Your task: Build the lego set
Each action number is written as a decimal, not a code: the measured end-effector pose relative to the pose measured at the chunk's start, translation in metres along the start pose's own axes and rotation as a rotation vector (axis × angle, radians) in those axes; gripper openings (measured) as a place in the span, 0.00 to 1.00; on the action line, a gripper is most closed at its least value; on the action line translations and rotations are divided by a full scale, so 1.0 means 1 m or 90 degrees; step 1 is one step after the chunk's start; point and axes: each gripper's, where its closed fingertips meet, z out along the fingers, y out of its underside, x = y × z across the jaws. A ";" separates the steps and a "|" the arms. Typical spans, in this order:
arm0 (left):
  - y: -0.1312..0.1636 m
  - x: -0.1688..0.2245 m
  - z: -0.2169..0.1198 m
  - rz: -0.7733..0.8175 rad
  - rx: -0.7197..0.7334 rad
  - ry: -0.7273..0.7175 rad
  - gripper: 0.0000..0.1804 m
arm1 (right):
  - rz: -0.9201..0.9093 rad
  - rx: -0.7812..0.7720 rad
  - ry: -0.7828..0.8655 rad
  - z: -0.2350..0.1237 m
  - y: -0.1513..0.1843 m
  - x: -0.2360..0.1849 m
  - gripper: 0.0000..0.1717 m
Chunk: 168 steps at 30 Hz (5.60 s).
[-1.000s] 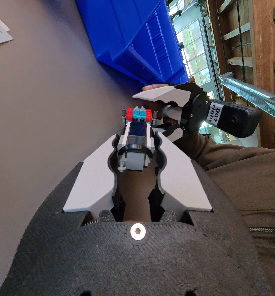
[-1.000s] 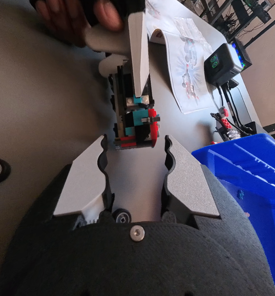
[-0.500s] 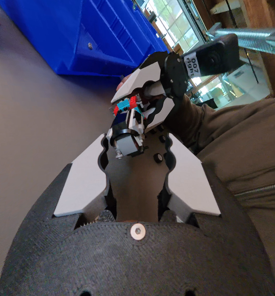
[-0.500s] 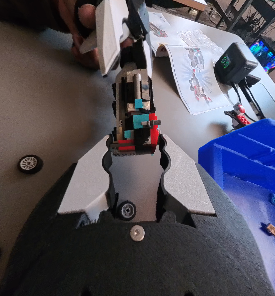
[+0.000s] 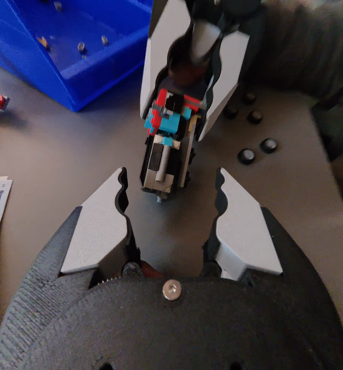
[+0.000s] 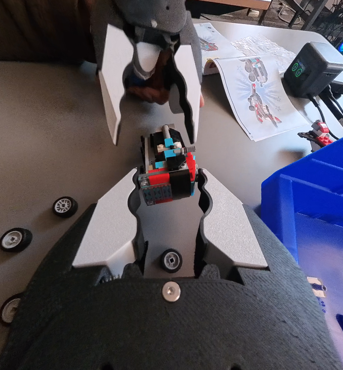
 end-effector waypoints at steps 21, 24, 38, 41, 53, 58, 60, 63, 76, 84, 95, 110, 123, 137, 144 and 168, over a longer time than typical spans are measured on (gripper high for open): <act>0.004 -0.009 0.012 0.162 -0.054 -0.110 0.31 | 0.005 0.003 -0.005 0.003 -0.001 -0.002 0.34; 0.003 -0.008 0.012 0.166 -0.049 -0.105 0.31 | 0.003 0.005 -0.008 0.003 -0.002 -0.003 0.34; 0.005 -0.011 0.006 0.135 -0.047 -0.107 0.31 | -0.008 0.002 0.042 -0.014 -0.001 0.009 0.43; 0.005 -0.012 0.005 0.128 -0.043 -0.112 0.31 | -0.002 -0.014 0.040 -0.020 0.005 0.008 0.42; 0.001 -0.007 0.005 0.132 -0.036 -0.126 0.31 | 0.056 -0.127 0.049 -0.039 0.019 -0.016 0.35; 0.005 -0.012 0.005 0.134 -0.049 -0.142 0.31 | 0.124 -0.219 0.108 -0.043 0.048 -0.007 0.33; 0.005 -0.012 0.004 0.133 -0.048 -0.142 0.31 | 0.154 -0.244 0.131 -0.045 0.059 -0.005 0.33; 0.005 -0.013 0.004 0.130 -0.046 -0.142 0.31 | 0.199 -0.243 0.149 -0.047 0.068 -0.006 0.30; 0.003 -0.011 0.005 0.133 -0.039 -0.139 0.31 | 0.157 -0.163 0.136 -0.047 0.051 -0.009 0.08; 0.004 -0.011 0.005 0.134 -0.041 -0.140 0.31 | 0.168 -0.156 0.103 -0.048 0.055 -0.014 0.21; 0.001 -0.012 0.003 0.097 -0.022 -0.115 0.31 | 0.177 -0.168 0.074 -0.037 0.063 -0.019 0.22; -0.002 -0.016 -0.001 0.037 -0.003 -0.091 0.31 | 0.167 -0.150 0.046 -0.031 0.057 -0.022 0.13; -0.006 -0.009 0.001 0.051 0.011 -0.082 0.31 | 0.122 -0.119 0.046 -0.033 0.044 -0.025 0.13; -0.006 -0.007 0.001 0.056 0.010 -0.083 0.31 | 0.089 -0.125 0.043 -0.037 0.040 -0.032 0.20; -0.006 -0.007 0.002 0.056 0.009 -0.084 0.31 | 0.093 -0.175 -0.003 -0.028 0.053 -0.048 0.17; -0.007 -0.010 0.001 0.039 0.017 -0.080 0.31 | 0.074 -0.127 0.022 -0.035 0.041 -0.038 0.15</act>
